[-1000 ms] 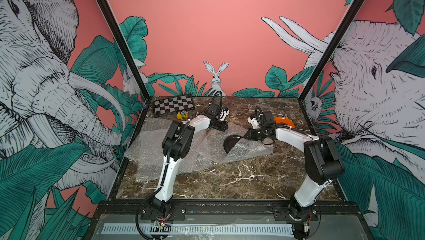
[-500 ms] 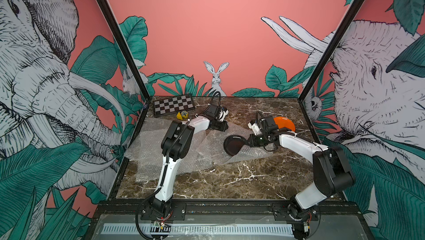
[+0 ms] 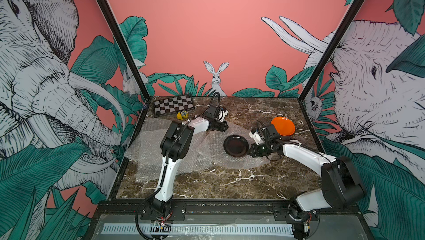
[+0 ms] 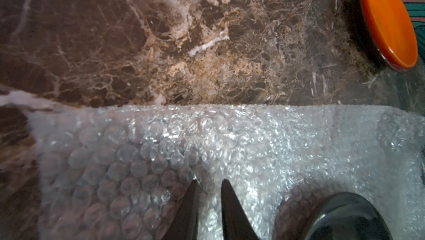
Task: Unpack dinner plates from bubble wrap
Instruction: Unwrap the bubble wrap at the center of the board.
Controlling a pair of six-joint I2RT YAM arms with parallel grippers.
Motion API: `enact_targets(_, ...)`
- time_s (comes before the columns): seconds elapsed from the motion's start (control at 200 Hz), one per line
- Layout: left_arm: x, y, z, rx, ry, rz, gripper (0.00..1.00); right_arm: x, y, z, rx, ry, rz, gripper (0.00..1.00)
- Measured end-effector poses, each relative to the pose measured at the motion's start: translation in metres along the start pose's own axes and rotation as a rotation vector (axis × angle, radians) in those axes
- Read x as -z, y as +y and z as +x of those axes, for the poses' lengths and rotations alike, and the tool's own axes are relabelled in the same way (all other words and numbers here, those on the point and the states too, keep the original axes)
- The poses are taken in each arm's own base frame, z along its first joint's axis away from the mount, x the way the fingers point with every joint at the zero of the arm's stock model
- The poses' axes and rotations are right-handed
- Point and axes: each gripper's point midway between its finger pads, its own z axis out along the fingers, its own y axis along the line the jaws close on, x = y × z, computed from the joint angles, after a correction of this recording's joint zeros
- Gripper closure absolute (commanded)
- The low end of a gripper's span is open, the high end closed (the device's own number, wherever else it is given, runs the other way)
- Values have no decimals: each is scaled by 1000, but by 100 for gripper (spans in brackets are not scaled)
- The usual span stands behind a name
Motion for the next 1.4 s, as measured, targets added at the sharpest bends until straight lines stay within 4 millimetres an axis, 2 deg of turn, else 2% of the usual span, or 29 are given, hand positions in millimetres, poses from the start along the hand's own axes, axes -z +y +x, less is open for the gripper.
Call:
enact_targets(0.545, 1, 0, 2, 4, 4, -1, 78, 0, -2, 49, -57, 42, 0, 94)
enact_targets(0.675, 1, 0, 2, 5, 4, -1, 78, -1, -5, 59, -77, 50, 5, 88)
enact_targets(0.785, 1, 0, 2, 5, 3, 0, 78, 1, -8, 65, -93, 49, 22, 74)
enact_targets(1.11, 1, 0, 3, 6, 4, 0, 78, 25, -18, 55, -68, -55, 128, 59)
enact_targets(1.275, 2, 0, 3, 7, 4, 1, 78, 37, -27, 50, -63, -109, 199, 57)
enact_targets(1.4, 2, 0, 3, 7, 4, 1, 78, 37, -27, 51, -65, -109, 201, 56)
